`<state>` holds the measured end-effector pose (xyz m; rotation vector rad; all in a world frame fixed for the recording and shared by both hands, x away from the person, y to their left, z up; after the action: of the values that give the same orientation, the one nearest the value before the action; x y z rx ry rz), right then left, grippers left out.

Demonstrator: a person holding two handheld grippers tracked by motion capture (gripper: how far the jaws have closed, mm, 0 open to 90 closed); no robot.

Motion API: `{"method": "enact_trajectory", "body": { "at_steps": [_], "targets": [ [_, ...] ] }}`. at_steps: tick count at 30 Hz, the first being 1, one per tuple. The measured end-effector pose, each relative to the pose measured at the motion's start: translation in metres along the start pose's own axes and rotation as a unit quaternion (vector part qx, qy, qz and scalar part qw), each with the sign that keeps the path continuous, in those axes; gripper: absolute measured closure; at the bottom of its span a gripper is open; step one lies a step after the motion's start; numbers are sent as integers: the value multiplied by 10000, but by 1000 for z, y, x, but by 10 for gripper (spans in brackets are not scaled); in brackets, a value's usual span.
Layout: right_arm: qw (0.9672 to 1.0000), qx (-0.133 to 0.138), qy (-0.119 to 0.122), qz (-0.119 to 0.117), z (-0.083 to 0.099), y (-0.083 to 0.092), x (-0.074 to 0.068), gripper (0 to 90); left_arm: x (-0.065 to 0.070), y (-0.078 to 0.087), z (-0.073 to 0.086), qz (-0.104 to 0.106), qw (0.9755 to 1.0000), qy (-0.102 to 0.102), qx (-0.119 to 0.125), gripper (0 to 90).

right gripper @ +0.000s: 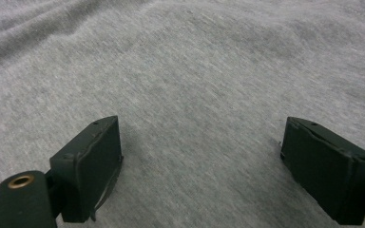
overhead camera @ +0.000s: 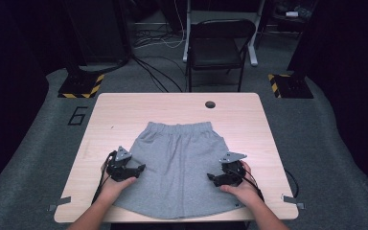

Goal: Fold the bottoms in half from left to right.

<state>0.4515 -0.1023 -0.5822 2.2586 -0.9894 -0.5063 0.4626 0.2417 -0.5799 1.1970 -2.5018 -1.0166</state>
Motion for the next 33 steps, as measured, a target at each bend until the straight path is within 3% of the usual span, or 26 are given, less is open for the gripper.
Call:
{"method": "enact_trajectory", "body": {
  "at_steps": [19,22,26,28,33],
  "targets": [
    [10000,21,-22,20,0,0,0,134,0,1,0,-37,10000,4,15,265],
    [9999,-20,-122,20,0,1,0,145,-1,1,0,-48,10000,53,33,285],
    [10000,-65,-57,29,0,1,0,153,-1,1,-1,-65,9999,95,44,302],
    [9998,-46,-182,63,-1,1,-1,160,-1,2,-1,-24,10000,36,-61,304],
    [9999,-143,-69,54,-2,5,1,214,-2,4,-1,-15,9999,54,-113,334]
  ]
}}
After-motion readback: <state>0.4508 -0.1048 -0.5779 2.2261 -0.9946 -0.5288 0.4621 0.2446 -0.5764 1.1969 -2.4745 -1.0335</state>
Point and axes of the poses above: each handheld gripper's, and its own axes: y roughly backward along the jaws, z roughly out of its underside, x roughly to its right, the point moved 8 cm from there along -y, roughly forward along the jaws, and after that the axes turned 9 degrees about -y, right-handed, at the moved point
